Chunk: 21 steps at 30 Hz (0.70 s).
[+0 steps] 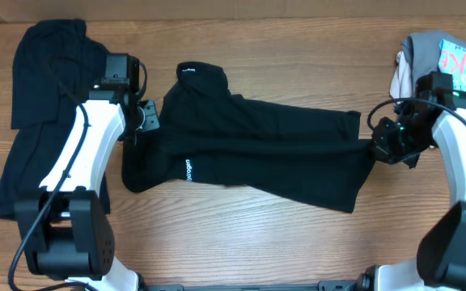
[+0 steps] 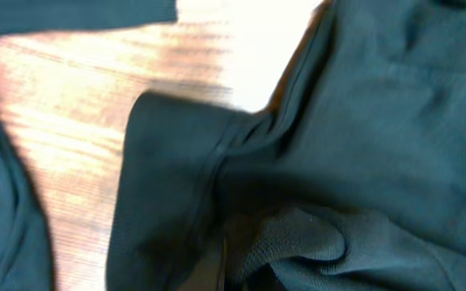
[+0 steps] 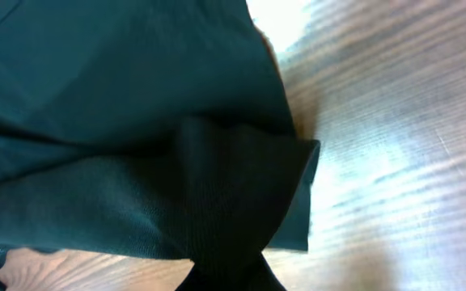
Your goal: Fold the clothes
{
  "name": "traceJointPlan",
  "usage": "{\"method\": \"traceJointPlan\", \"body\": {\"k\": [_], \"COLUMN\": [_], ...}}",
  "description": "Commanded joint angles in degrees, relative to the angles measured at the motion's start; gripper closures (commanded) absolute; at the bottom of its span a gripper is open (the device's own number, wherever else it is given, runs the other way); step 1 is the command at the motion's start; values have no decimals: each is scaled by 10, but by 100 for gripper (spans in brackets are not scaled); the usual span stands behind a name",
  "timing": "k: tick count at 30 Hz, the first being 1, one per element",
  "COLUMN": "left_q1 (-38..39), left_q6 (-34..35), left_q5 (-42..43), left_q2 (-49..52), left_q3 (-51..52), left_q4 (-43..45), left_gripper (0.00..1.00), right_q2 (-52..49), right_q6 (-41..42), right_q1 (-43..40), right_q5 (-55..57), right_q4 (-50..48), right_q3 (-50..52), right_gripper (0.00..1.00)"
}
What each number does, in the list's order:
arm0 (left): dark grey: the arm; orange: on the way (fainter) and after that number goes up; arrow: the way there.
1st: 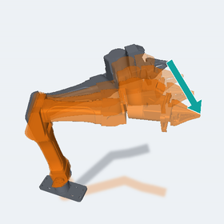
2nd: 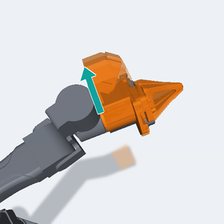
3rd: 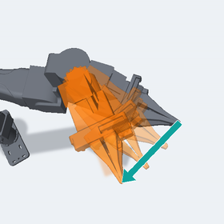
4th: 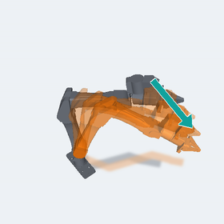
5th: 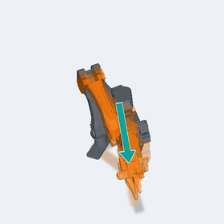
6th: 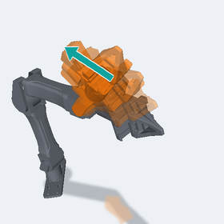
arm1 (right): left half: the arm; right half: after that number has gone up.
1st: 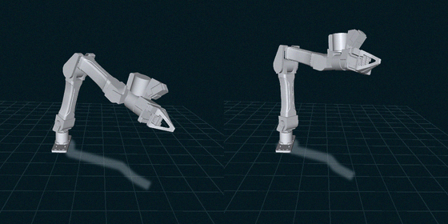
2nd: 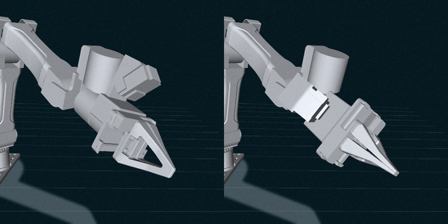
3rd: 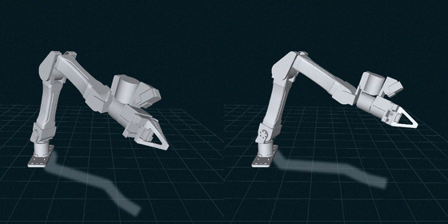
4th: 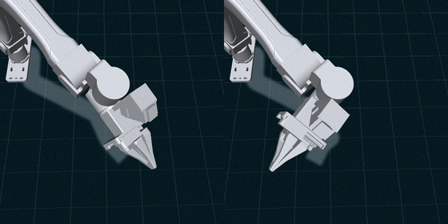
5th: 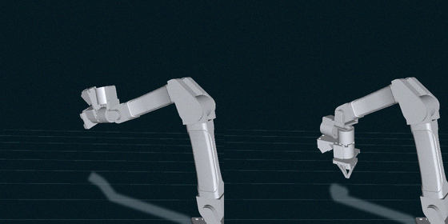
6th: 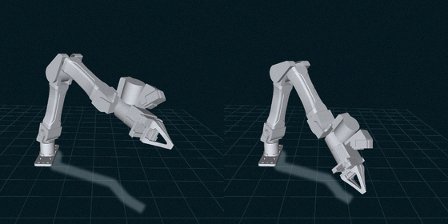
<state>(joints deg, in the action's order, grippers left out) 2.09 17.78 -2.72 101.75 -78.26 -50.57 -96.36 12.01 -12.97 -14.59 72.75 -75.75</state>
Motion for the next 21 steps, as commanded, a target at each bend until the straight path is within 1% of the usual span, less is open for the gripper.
{"method": "traceJointPlan", "body": {"k": [1, 5, 9, 21], "left_q1": [-5, -4, -5, -5], "left_q6": [-11, -11, -11, -11], "left_q5": [14, 14, 12, 12], "left_q2": [10, 17, 22, 22], "left_q3": [0, 0, 0, 0], "left_q4": [26, 44, 50, 65], "left_gripper": [96, 96, 96, 96], "right_q2": [-19, -25, -25, -24], "right_q6": [16, 24, 28, 30], "right_q1": [2, 2, 2, 7], "right_q5": [9, 9, 9, -5], "right_q4": [-21, -61, -82, -131], "right_q3": [19, 71, 99, 97], "right_gripper": [96, 96, 96, 96]}}
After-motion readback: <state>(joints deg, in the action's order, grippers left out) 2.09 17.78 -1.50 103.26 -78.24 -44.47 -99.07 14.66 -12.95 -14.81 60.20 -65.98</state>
